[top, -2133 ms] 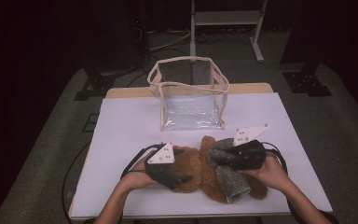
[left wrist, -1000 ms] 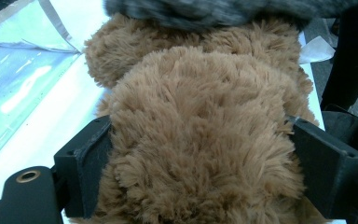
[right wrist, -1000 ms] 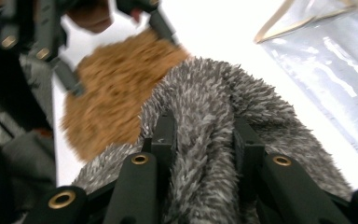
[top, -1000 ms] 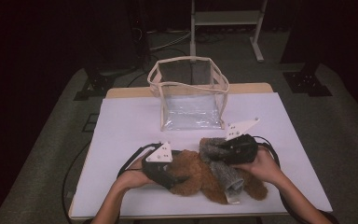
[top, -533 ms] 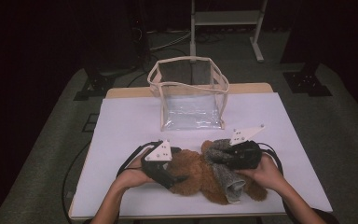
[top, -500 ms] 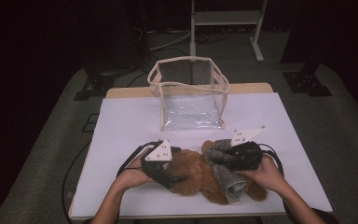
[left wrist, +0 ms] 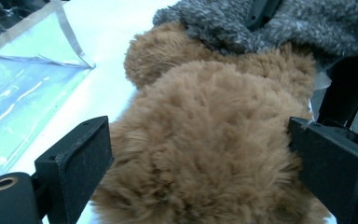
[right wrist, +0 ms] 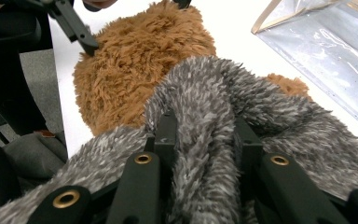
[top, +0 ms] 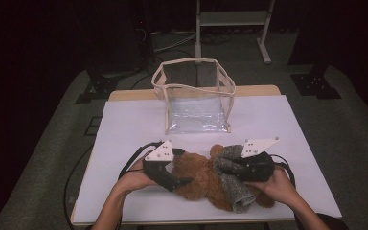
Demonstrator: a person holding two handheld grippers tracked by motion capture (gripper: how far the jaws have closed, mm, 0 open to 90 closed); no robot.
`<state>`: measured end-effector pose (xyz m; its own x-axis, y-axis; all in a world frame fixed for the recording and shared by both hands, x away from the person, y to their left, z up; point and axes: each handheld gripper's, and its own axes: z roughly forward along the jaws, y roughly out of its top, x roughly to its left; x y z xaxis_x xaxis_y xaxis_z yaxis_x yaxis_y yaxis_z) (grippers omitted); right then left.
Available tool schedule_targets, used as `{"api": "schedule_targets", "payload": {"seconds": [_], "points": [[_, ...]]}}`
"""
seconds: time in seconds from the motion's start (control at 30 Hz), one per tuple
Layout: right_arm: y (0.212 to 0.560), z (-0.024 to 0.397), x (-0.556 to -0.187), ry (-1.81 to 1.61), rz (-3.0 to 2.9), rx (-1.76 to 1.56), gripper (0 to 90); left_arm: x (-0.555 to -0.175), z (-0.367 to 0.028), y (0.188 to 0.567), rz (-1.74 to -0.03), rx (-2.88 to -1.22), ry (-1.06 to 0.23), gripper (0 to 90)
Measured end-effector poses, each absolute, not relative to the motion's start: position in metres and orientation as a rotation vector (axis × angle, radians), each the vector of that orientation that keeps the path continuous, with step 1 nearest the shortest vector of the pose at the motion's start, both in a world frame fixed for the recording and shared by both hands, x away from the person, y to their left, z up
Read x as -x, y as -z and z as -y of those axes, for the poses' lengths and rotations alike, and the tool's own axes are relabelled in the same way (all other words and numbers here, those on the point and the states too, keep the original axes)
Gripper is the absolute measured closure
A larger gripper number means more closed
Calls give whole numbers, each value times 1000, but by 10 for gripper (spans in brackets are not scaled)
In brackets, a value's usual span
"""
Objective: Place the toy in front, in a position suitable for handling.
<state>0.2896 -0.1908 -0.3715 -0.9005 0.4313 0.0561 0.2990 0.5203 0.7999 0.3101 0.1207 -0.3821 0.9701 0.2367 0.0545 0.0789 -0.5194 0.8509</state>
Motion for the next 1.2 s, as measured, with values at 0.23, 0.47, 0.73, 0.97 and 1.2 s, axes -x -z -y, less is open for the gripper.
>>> {"api": "schedule_targets", "payload": {"seconds": [0.23,0.47,0.73,0.97,1.2], "points": [[372,190,-287,-1338,-2605,-612,687,-313,-120,390,-255,-2135,-167,79],[360,175,-295,-1312,-2646,-553,683,-310,-114,398,-241,-2179,-123,143],[360,191,-308,-1326,-2653,-605,680,-309,-114,398,-239,-2182,-149,148],[359,239,-304,-1328,-2589,-749,679,-308,-113,397,-232,-2189,-170,148],[359,268,-295,-1260,-2571,-826,679,-307,-113,396,-224,-2194,-187,147]]}}
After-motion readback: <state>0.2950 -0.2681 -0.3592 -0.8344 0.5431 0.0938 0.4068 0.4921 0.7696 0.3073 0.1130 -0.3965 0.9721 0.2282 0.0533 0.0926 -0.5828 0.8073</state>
